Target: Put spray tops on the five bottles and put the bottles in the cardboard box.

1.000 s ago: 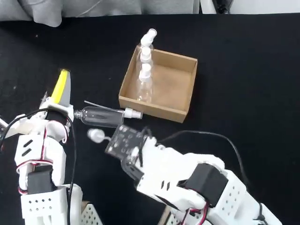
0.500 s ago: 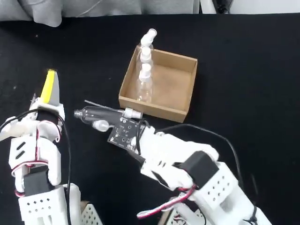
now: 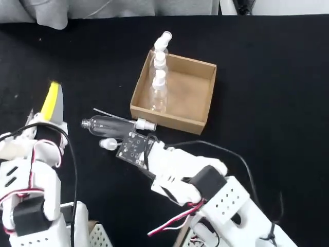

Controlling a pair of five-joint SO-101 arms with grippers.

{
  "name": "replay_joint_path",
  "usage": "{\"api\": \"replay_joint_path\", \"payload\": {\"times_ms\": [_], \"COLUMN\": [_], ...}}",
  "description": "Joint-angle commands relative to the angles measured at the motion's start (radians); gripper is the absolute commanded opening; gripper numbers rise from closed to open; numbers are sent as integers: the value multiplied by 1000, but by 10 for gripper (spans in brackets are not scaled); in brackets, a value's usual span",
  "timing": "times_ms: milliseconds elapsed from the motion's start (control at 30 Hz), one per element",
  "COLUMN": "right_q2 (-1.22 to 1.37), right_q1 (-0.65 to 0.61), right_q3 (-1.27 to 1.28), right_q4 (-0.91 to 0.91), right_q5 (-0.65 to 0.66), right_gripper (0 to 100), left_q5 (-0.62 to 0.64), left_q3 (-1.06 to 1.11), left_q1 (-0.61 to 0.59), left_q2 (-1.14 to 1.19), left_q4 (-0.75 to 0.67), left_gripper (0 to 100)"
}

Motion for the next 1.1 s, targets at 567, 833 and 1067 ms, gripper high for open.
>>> {"api": "replay_joint_path", "payload": {"times_ms": [567,833,1067], "right_q2": [-18,-18,-18], "right_q1": [-49,-48,-44], "right_q3": [248,300,300], "right_q4": [-275,-333,-331], "right_q5": [12,12,12], "right_gripper": [82,82,82], "left_q5": [-51,-44,-9], "left_q3": [-105,-94,-45], "left_q1": [101,163,240], "left_q2": [169,318,374], "left_q4": [341,350,341], "left_gripper": [273,273,273]}}
